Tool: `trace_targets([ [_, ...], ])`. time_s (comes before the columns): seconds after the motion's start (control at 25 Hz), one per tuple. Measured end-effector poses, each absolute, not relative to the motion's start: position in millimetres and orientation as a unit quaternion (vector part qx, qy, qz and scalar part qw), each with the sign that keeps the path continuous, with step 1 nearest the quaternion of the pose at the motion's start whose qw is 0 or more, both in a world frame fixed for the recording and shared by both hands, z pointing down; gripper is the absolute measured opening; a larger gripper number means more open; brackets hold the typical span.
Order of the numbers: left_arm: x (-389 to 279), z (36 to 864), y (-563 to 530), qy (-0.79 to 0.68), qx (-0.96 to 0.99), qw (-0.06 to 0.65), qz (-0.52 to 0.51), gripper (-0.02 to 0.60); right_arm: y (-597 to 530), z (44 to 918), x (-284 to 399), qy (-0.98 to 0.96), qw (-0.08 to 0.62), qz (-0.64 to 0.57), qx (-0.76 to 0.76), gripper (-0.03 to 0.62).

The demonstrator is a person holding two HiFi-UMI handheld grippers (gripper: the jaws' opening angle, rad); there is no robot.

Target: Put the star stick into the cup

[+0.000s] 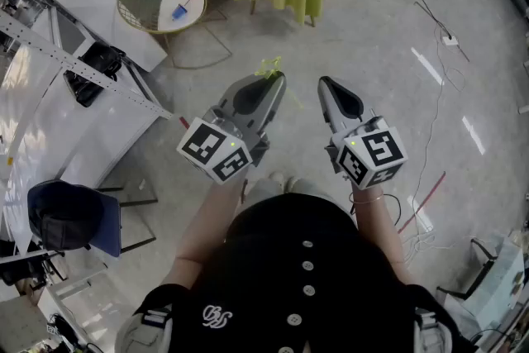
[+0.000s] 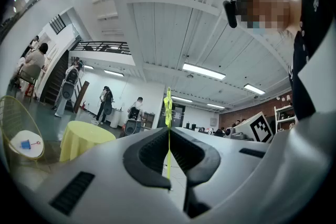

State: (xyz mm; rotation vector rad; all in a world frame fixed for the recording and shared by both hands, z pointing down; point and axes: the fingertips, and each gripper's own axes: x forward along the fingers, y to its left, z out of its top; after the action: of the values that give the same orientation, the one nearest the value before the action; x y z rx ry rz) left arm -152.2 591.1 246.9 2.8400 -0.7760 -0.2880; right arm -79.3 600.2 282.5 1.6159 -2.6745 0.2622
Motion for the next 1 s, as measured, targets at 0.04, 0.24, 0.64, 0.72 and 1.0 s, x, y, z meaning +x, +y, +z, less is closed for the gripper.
trace_targets([
  [0.04,-149.9,248.4,590.7,-0.261,0.956,0.094,-0.099,0.015,600.1,282.9,-78.4,-0.853,0.003,0.083,0.515,0.003],
  [0.24,-148.5,255.2,586.0,-0.262,0.954,0.097,-0.108,0.015,599.0,283.1,-81.1,-0.856,0.007,0.080,0.511,0.003],
  [0.64,-162.1,256.0,577.7,-0.264,0.953,0.104,-0.105,0.015,593.3,282.7,-95.9,-0.857,-0.001,0.078,0.510,0.003],
  [0.72,-166.2,254.2,575.2,-0.261,0.954,0.100,-0.109,0.015,591.4,282.8,-99.5,-0.856,0.002,0.076,0.511,0.005],
  [1.0,-179.7,252.4,571.8,-0.250,0.956,0.100,-0.113,0.015,584.2,287.8,-109.8,-0.849,0.007,0.082,0.522,0.005],
])
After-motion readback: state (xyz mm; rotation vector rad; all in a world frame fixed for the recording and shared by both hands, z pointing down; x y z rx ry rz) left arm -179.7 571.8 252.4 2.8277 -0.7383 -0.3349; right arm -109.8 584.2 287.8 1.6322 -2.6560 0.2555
